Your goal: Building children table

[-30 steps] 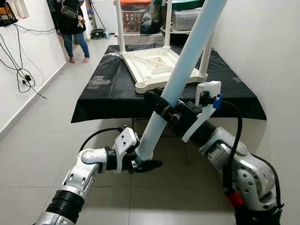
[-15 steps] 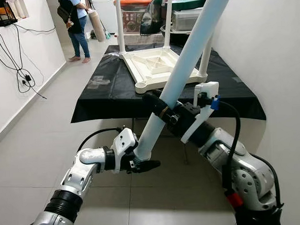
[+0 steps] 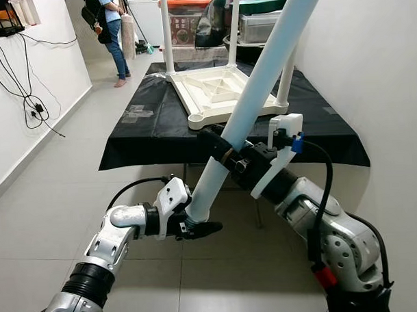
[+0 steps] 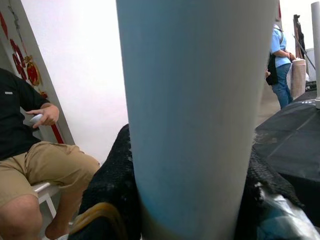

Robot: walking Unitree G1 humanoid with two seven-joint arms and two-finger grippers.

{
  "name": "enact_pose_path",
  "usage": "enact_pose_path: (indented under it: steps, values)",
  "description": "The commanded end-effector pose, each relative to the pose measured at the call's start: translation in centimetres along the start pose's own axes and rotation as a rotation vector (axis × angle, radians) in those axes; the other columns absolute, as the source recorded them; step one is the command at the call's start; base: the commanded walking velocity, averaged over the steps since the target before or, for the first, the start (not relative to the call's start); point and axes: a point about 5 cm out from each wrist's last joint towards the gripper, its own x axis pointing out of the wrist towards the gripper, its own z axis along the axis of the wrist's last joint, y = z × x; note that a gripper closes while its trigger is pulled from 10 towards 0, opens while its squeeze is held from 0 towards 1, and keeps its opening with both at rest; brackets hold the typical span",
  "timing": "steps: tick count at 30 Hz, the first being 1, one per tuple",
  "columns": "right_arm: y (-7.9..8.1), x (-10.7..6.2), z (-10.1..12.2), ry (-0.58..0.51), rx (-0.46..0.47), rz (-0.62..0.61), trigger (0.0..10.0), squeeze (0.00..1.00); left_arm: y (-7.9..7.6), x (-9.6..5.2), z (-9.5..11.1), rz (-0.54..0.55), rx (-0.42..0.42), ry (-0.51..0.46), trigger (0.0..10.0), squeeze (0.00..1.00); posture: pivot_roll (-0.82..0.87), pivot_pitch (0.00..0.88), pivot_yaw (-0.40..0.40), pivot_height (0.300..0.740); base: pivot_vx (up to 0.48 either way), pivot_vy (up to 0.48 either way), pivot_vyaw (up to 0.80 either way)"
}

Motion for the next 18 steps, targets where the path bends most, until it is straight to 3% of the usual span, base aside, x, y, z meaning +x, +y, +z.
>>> enact_pose_path:
  steps: [1,7,8,14,15,18]
  values:
    - [0.31,0.28,-1.29,0.071,0.016,0.011,10.0,0.00,0.28,0.39,0.93,-0.017,0.067,0.000,10.0,0.00,0.02,0.000,-0.048,0.740,0.000,0.000,0.00]
    - [0.28,0.26,-1.32,0.067,0.029,0.007,10.0,0.00,0.29,0.43,0.93,-0.019,0.070,0.000,10.0,0.00,0.02,0.000,-0.047,0.740,0.000,0.000,0.00]
    - [0.26,0.20,-1.27,0.062,0.033,0.007,10.0,1.00,0.31,0.43,0.94,-0.020,0.071,0.001,10.0,0.00,0.02,0.000,-0.047,0.740,0.000,0.000,0.00]
    - [0.21,0.18,-1.35,0.072,0.022,0.007,10.0,1.00,0.38,0.41,1.00,-0.020,0.073,0.000,10.0,0.00,0.03,0.000,-0.050,0.740,0.000,0.000,0.00]
    - [0.23,0.20,-1.75,0.091,0.016,0.010,10.0,0.00,0.45,0.42,1.15,-0.023,0.076,-0.002,10.0,0.00,0.03,0.000,-0.052,0.740,0.000,0.000,0.00]
    - [0.23,0.24,-1.92,0.095,0.016,0.006,10.0,0.00,0.48,0.42,1.19,-0.025,0.076,-0.002,10.0,0.00,0.03,0.000,-0.052,0.740,0.000,0.000,0.00]
